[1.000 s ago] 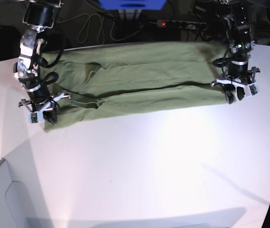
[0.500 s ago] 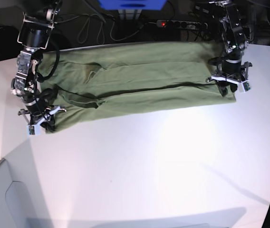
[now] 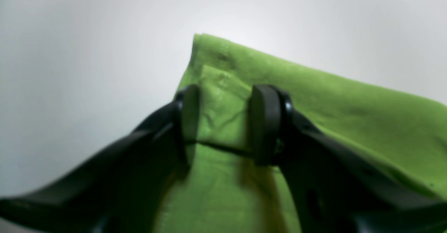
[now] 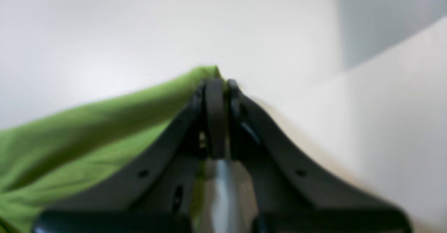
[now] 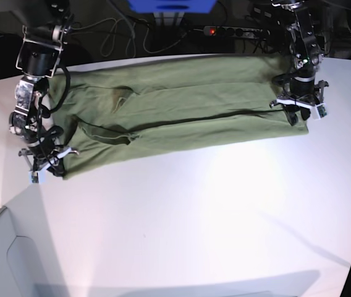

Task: Fold the T-shirt properly
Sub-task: 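Pull the right gripper's held corner outward to straighten the fold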

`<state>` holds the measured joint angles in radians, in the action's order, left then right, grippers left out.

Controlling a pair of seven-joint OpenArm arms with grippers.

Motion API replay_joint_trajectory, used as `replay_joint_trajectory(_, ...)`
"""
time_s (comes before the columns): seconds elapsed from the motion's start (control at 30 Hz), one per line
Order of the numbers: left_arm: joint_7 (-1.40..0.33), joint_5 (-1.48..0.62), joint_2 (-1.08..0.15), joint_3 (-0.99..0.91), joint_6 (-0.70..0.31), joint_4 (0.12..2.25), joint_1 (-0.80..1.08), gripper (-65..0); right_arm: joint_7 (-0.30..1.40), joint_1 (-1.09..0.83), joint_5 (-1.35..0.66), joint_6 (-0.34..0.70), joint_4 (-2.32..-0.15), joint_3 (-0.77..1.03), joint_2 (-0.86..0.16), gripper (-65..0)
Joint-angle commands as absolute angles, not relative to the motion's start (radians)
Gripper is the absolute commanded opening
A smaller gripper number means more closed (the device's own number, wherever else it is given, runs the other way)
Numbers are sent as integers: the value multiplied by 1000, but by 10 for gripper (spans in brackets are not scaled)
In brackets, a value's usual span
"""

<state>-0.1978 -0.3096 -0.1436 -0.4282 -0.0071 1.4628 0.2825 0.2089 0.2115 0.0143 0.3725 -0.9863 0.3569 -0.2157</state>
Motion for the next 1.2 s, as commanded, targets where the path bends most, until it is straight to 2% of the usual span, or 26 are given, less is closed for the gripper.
replay_joint_trajectory(0.0,-217,-311,-150,-432,1,1491,289,-408,205,229,7,374,-995,361,-240,-650)
replay_joint_trajectory(0.17,-223,-311,-142,-433,4,1601,318,-407,209,214,4,374,-1061,363,-246,-650)
replay_joint_trajectory(0.4,-223,-311,-140,-433,5,1693,371,-407,214,105,5,374,-1337,427,-211,-650)
replay_joint_trajectory(0.5,-223,-311,-140,-435,5,1681,367,-407,257,45,5,375,-1442,424,-180,-650)
replay_joint_trajectory(0.7,-225,-311,-139,-450,5,1682,337,-406,455,-21,8,377,-1567,384,-119,-650)
replay_joint_trajectory(0.9,-226,-306,-139,-446,7,1616,277,-406,476,-82,8,377,-1635,318,-116,-649)
replay_joint_trajectory(1.17,-226,-305,-139,-450,8,1520,239,-406,476,-101,8,377,-1646,321,-119,-649)
